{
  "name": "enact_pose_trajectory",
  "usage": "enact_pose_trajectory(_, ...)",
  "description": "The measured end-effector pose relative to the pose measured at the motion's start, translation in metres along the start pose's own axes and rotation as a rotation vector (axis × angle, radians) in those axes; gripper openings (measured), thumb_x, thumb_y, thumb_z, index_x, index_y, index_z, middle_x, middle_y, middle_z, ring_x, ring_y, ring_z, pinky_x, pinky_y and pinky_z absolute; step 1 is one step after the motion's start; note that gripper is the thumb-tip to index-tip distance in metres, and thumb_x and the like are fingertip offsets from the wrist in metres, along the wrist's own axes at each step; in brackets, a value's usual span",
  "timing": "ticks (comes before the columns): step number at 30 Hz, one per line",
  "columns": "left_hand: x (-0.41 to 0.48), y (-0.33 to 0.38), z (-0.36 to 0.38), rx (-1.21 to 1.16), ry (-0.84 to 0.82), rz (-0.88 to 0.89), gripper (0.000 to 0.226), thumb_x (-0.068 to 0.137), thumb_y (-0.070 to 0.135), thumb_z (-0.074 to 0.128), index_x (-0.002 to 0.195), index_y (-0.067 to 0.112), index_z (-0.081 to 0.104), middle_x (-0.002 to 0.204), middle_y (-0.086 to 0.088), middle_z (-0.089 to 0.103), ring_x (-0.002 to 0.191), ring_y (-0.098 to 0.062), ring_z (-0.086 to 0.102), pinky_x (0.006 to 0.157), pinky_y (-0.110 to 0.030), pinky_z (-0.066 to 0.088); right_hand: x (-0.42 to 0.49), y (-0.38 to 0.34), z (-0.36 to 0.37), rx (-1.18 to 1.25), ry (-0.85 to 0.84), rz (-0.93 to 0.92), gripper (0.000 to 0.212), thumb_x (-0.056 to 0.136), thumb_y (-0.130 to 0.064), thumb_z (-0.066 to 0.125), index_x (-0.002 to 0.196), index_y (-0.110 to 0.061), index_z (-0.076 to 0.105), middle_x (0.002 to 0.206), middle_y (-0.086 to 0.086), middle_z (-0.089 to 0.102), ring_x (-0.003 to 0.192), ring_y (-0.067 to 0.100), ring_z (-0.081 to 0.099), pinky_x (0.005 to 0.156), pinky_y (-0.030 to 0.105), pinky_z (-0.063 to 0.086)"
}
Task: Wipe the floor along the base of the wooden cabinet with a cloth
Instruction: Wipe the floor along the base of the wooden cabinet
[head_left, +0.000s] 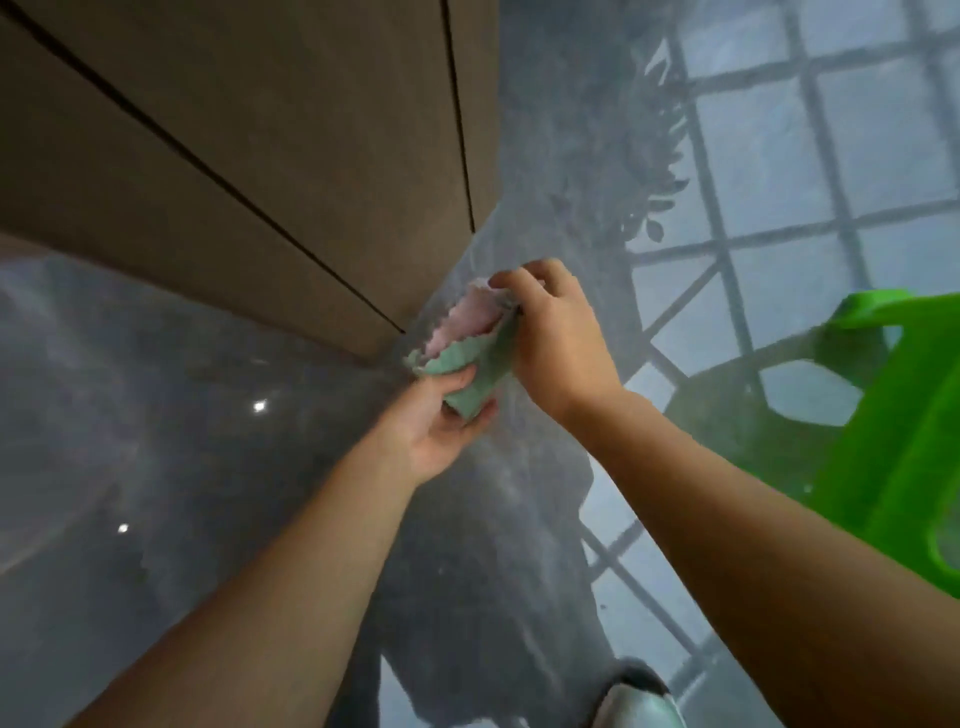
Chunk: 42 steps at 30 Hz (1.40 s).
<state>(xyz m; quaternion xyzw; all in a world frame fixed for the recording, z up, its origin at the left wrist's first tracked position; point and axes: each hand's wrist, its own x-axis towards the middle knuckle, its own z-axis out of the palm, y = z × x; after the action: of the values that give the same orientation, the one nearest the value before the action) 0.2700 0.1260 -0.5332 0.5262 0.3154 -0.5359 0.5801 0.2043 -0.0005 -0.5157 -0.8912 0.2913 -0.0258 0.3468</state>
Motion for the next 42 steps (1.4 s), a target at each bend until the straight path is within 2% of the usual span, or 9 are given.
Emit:
enact_pose_trajectory(5, 0.046, 0.013, -0.035, 1.159, 0.450, 0.647, 0.037, 0.068, 0.042, 0.083, 0.088, 0.015, 0.067, 0.095, -0.007, 0.076, 0.093, -0.028, 0.067, 0.086, -0.043, 0.051, 0.038, 0.030, 0.066, -0.282, -0.226, -0.134, 0.058, 0.091, -0.026, 0.055, 0.144, -0.008, 0.041, 0.148, 0.022, 0.037, 0.138, 0.041, 0.033, 0.110, 0.046, 0.035)
enact_pose_trajectory(8, 0.050, -0.009, -0.075, 1.471, 0.656, 0.757, 0.084, 0.055, 0.063, 0.080, 0.118, 0.013, 0.056, 0.127, -0.016, 0.060, 0.119, -0.041, 0.051, 0.101, -0.045, 0.036, 0.025, 0.036, 0.096, -0.362, -0.288, -0.157, 0.067, 0.096, -0.038, 0.047, 0.154, -0.012, 0.026, 0.162, 0.022, 0.014, 0.151, 0.038, 0.008, 0.122, 0.045, 0.012)
enact_pose_trajectory(10, 0.053, -0.033, -0.091, 1.524, 0.673, 0.469, 0.140, 0.044, 0.081, 0.072, 0.152, 0.016, 0.011, 0.161, -0.023, 0.006, 0.146, -0.049, 0.012, 0.114, -0.062, 0.018, 0.008, 0.036, 0.106, -0.380, -0.327, -0.284, 0.067, 0.097, -0.044, 0.041, 0.155, -0.017, 0.024, 0.164, 0.021, 0.010, 0.152, 0.037, 0.003, 0.123, 0.049, 0.009)
enact_pose_trajectory(12, 0.058, -0.048, -0.100, 1.548, 0.569, 0.339, 0.159, 0.038, 0.095, 0.058, 0.141, 0.030, -0.045, 0.153, -0.014, -0.048, 0.143, -0.048, -0.035, 0.113, -0.070, -0.007, 0.002, 0.040, 0.109, -0.443, -0.422, -0.446, 0.066, 0.096, -0.054, 0.032, 0.155, -0.027, 0.021, 0.164, 0.019, 0.006, 0.152, 0.037, 0.000, 0.123, 0.051, 0.007)
enact_pose_trajectory(14, 0.061, -0.048, -0.103, 1.533, 0.490, 0.323, 0.158, 0.033, 0.099, 0.052, 0.124, 0.034, -0.060, 0.136, -0.009, -0.066, 0.124, -0.043, -0.059, 0.109, -0.070, -0.019, 0.023, 0.054, 0.100, -0.514, -0.460, -0.506, 0.062, 0.097, -0.057, 0.026, 0.154, -0.036, 0.019, 0.165, 0.016, 0.005, 0.152, 0.035, 0.000, 0.123, 0.049, 0.007)
enact_pose_trajectory(24, 0.056, -0.037, -0.100, 1.526, 0.388, 0.216, 0.163, 0.030, 0.098, 0.053, 0.130, 0.030, -0.057, 0.133, -0.010, -0.068, 0.113, -0.042, -0.065, 0.096, -0.067, -0.031, 0.127, 0.078, 0.047, -0.542, -0.159, 0.160, 0.068, 0.098, -0.026, 0.037, 0.157, -0.012, 0.005, 0.165, 0.020, -0.006, 0.150, 0.044, -0.006, 0.120, 0.051, 0.000)
enact_pose_trajectory(28, 0.054, -0.034, -0.097, 1.542, 0.395, 0.174, 0.161, 0.025, 0.101, 0.046, 0.127, 0.031, -0.058, 0.134, -0.010, -0.068, 0.107, -0.038, -0.070, 0.089, -0.063, -0.036, 0.033, 0.015, 0.117, -0.519, -0.281, -0.146, 0.089, 0.088, -0.061, 0.036, 0.154, -0.009, 0.009, 0.161, 0.030, -0.002, 0.143, 0.059, -0.002, 0.117, 0.065, 0.006)
enact_pose_trajectory(36, 0.052, -0.034, -0.098, 1.527, 0.353, 0.215, 0.161, 0.029, 0.100, 0.049, 0.128, 0.032, -0.058, 0.131, -0.009, -0.070, 0.115, -0.042, -0.064, 0.100, -0.068, -0.029, 0.082, 0.087, 0.070, -0.687, -0.406, -0.801, 0.048, 0.096, -0.047, 0.046, 0.136, -0.022, 0.058, 0.158, 0.020, 0.031, 0.145, 0.052, 0.019, 0.115, 0.062, 0.026)
enact_pose_trajectory(42, 0.051, -0.035, -0.094, 1.536, 0.368, 0.199, 0.161, 0.035, 0.098, 0.053, 0.130, 0.029, -0.057, 0.133, -0.011, -0.068, 0.127, -0.048, -0.055, 0.104, -0.071, -0.023, 0.114, 0.094, 0.046, -0.652, -0.178, -0.048, 0.066, 0.088, -0.063, 0.036, 0.145, -0.030, 0.041, 0.165, 0.018, 0.004, 0.147, 0.051, -0.001, 0.120, 0.060, 0.007)
